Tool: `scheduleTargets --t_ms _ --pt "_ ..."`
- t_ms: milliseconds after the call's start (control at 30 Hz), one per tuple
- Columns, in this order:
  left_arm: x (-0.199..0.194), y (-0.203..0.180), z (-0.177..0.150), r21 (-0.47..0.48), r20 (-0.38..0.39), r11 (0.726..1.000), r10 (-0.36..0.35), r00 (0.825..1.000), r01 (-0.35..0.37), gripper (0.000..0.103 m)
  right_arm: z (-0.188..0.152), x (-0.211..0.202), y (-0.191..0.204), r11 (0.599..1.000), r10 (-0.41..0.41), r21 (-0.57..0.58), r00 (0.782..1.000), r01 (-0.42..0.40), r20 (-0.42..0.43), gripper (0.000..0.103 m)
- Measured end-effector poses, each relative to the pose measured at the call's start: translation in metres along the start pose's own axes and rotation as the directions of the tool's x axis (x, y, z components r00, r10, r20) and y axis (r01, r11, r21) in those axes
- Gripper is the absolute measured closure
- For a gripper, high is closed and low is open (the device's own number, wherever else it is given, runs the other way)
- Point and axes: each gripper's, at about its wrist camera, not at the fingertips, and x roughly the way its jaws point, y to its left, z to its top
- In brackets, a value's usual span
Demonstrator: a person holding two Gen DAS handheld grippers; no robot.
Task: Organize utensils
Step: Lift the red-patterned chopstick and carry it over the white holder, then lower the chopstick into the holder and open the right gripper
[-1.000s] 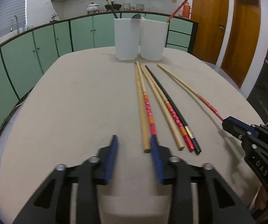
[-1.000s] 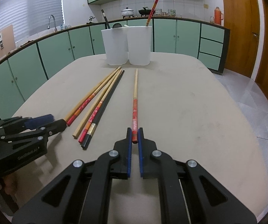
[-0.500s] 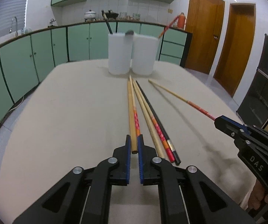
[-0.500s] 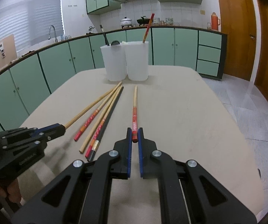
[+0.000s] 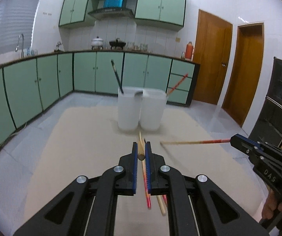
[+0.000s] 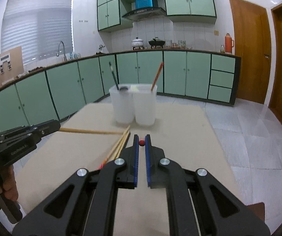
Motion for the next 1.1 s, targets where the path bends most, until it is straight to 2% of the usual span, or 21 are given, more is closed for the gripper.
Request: scheduleTargets --t_ms 133,433,667,867,1100 --pt "0.007 -0.005 0.024 0.024 0.037 1.000 0.000 0.999 -0.001 0.096 0.024 0.005 -0.006 1.000 -0.007 -0.012 1.000 0.007 -0.001 0.098" --pt "0.021 -0.011 0.073 0.038 0.087 0.999 -0.022 0.996 0.018 0.096 0.083 0.026 -0.020 0.998 0.056 0.005 0.998 -0.056 -0.031 0.098" --pt "0.015 -0.013 0.100 0.059 0.117 0.998 -0.032 0.993 0.025 0.097 0.125 0.020 -0.023 0.995 0.096 -0.020 0.995 -0.097 -0.003 0.098" --pt "0.004 -0.005 0.115 0.043 0.132 0.997 -0.062 0.989 0.056 0.097 0.156 0.019 -0.026 0.986 0.166 -0.005 0.986 -0.166 0.008 0.098" --pt "-0.001 0.002 0.150 0.057 0.192 0.997 -0.063 0.979 0.053 0.097 0.199 0.024 -0.026 0.983 0.184 -0.024 0.982 -0.182 0.054 0.098"
